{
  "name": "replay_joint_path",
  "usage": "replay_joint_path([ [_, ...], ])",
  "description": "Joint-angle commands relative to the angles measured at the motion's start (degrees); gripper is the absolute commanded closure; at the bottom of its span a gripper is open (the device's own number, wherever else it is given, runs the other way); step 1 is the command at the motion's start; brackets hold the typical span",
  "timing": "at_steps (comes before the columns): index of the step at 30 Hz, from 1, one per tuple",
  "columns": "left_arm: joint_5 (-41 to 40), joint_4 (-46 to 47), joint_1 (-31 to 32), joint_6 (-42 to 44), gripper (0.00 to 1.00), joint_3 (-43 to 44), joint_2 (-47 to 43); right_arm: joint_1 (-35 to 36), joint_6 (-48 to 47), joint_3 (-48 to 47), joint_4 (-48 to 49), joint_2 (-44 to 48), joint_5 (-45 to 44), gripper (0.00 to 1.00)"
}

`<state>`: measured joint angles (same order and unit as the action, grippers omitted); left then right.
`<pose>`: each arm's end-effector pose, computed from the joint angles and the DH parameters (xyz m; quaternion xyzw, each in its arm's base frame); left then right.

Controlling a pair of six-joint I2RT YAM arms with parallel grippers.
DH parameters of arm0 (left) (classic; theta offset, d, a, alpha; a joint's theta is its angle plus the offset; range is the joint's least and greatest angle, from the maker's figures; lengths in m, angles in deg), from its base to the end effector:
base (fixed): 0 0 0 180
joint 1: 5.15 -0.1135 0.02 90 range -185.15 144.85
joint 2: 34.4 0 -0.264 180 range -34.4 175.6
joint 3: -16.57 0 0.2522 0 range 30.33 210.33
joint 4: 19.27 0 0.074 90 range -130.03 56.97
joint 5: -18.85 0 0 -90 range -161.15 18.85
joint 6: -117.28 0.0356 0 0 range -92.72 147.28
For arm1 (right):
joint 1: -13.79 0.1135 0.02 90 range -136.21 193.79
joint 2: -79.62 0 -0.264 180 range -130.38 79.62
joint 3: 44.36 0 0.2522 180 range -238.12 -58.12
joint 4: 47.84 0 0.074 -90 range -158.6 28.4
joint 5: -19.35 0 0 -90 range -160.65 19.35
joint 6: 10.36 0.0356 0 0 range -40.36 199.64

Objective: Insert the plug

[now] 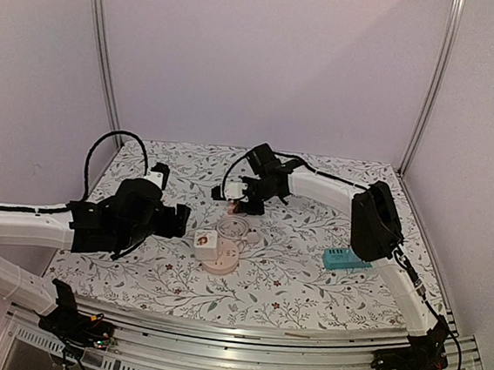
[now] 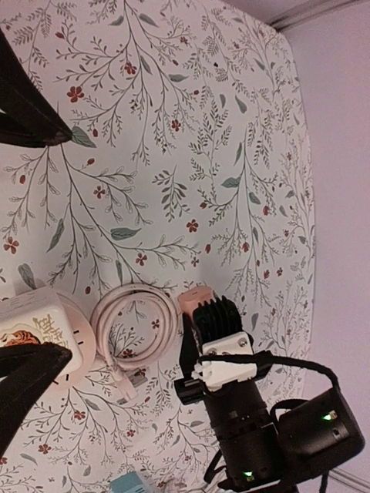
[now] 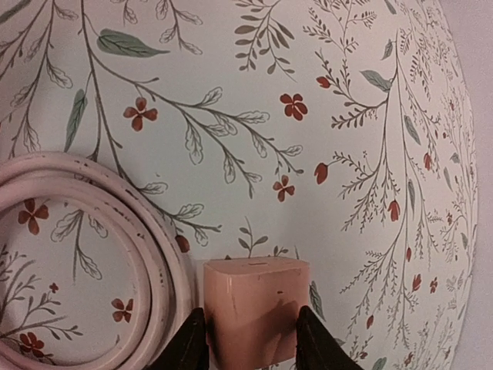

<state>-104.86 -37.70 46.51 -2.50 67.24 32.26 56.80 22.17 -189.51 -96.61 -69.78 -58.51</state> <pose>0.1664 -0.1786 0.2279 0.0280 0.8569 -0.0967 0.5055 0.4074 0.3903 0.1423 -0.7464 0.5774 0.0598 0.3255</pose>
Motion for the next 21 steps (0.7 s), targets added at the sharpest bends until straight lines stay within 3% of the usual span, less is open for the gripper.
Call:
replay_joint_path([
  [1,0.4,0.76,-0.86,-0.04,0.13,-0.94,-0.45,-0.64,-0.11,-0.18,-1.18,-3.64,-1.79,0.71],
  [7,0.57,0.9,-1.08,-0.05,0.13,-1.01,-0.39,-0.62,0.17,0.17,-1.25,-3.27,-1.95,0.73],
  [13,0.84,0.8,-1.12,-0.1,0.13,-1.11,-0.62,-0.7,0.73,0.17,1.11,-3.43,-4.17,0.48],
  [21,1.62,1.16,-1.21,-0.29,0.14,-0.98,-0.22,-1.06,1.23,-0.7,6.15,-4.56,-3.06,0.25],
])
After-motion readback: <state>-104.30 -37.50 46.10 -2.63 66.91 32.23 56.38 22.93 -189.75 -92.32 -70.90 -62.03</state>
